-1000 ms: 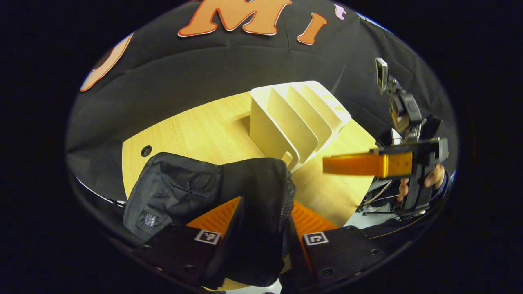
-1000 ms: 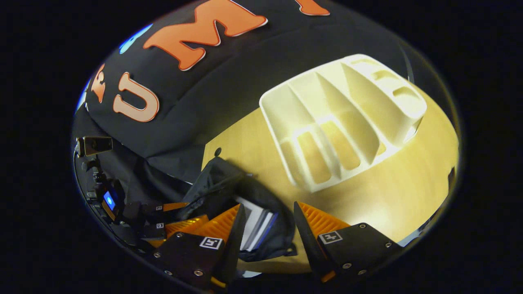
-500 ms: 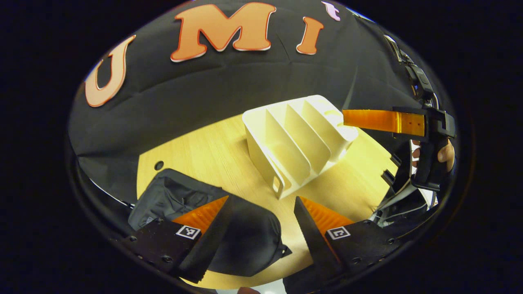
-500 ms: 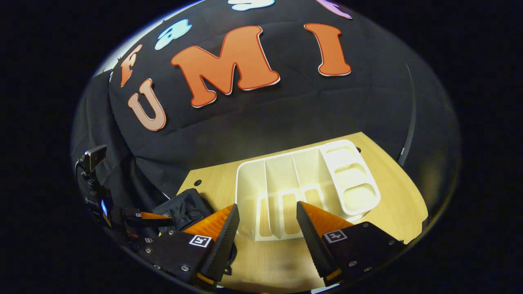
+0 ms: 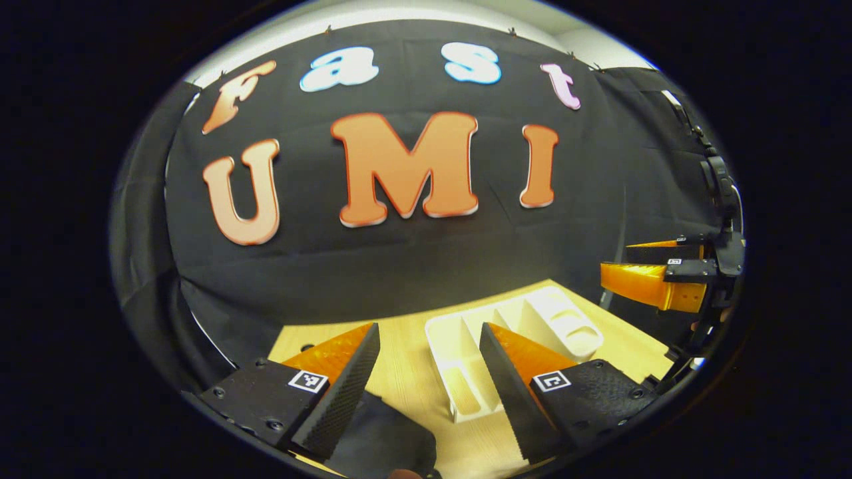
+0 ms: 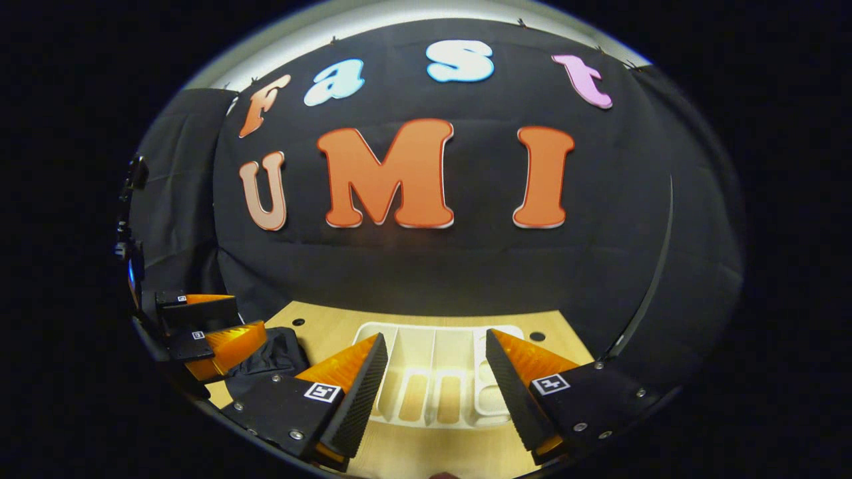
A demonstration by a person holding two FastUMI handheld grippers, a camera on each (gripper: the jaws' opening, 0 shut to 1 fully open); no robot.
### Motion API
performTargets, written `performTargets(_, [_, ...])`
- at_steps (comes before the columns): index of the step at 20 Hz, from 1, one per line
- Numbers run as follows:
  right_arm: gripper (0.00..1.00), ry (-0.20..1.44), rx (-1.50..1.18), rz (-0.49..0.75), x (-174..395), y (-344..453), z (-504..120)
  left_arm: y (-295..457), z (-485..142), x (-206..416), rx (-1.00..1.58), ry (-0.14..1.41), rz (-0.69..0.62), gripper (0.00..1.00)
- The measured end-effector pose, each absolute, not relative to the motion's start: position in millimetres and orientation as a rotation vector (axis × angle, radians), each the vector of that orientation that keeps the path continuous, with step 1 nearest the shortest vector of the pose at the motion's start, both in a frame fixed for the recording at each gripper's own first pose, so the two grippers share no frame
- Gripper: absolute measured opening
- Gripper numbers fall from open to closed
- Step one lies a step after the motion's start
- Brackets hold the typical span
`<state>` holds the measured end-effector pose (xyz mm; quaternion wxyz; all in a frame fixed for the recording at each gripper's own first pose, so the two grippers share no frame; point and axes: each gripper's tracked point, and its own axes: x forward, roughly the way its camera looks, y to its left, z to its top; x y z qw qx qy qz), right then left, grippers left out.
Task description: Open the schoolbag, grab two books from the bookshelf and put them into the schoolbag.
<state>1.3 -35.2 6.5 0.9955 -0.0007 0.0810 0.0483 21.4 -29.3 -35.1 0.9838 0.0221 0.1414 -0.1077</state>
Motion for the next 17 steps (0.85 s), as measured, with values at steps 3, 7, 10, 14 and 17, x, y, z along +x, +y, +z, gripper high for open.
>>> performTargets(3, [0.91,0.107,-0.004,0.080,-16.6,-43.2,27.6,-25.5,-13.1,14.5,0.043,0.193,-0.149,0.95])
performTargets(7, [0.92,0.040,0.043,0.110,-30.9,-32.1,50.3,-31.3,12.8,16.2,0.037,0.097,-0.101,0.99])
performTargets(10, [0.91,0.008,0.046,0.101,-37.4,-33.0,55.7,-31.7,32.7,14.9,0.008,0.010,-0.079,0.97])
performTargets(14, [0.91,-0.018,0.080,0.091,-40.0,-36.0,51.1,-31.4,40.7,5.1,0.015,-0.041,-0.050,0.94])
performTargets(17, [0.92,0.002,0.080,0.092,-37.4,-34.9,43.3,-29.8,39.5,7.8,0.014,-0.033,-0.030,0.94])
